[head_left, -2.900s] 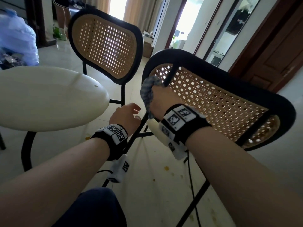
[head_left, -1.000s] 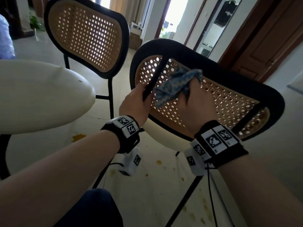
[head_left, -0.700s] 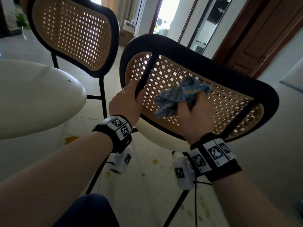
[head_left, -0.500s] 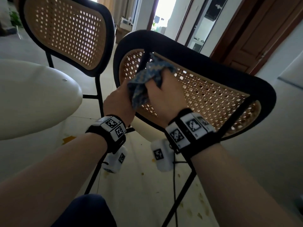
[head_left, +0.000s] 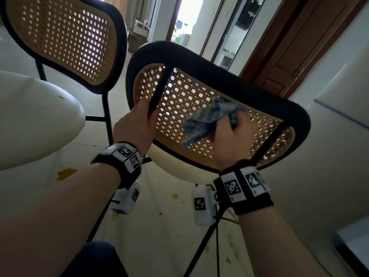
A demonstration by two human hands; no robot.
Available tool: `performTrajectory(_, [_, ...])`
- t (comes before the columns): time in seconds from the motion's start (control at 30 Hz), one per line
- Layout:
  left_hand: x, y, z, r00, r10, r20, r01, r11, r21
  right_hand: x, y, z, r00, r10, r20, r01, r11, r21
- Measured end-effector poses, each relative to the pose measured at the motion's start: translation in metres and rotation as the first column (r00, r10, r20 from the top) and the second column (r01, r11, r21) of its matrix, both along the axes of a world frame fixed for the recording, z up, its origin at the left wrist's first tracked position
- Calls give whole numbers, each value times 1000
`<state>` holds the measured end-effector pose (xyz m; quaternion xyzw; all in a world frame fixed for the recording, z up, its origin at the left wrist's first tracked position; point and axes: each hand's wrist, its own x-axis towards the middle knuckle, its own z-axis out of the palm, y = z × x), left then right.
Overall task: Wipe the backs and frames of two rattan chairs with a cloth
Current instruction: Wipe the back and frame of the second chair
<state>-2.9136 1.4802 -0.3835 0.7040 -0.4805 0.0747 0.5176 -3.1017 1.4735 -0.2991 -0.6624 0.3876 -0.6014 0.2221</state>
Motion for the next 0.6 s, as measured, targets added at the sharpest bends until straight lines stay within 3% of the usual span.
performTrajectory(0.13, [1, 0, -5, 1000, 16, -2, -16, 1000, -19, -53, -12, -6, 962, -187, 200, 180, 982, 54])
performTrajectory(0.33, [-5, 0, -5, 997, 42, -64, -43, 999, -19, -52, -13, -20, 970, -170, 172, 174, 985, -12])
performTrajectory(0.4, [-5, -1, -5, 996, 51, -68, -52, 998, -19, -53, -15, -35, 978, -187, 93, 188, 982, -1])
performTrajectory(0.53, [-6, 1, -4, 996, 53, -76, -54, 998, -17, -62, -21, -71, 935, -257, -243, 292, 949, 120])
performTrajectory(0.6, [-7, 2, -3, 995, 54, -82, -55, 998, -10, -69, -25, -80, 917, -252, -310, 326, 920, 218])
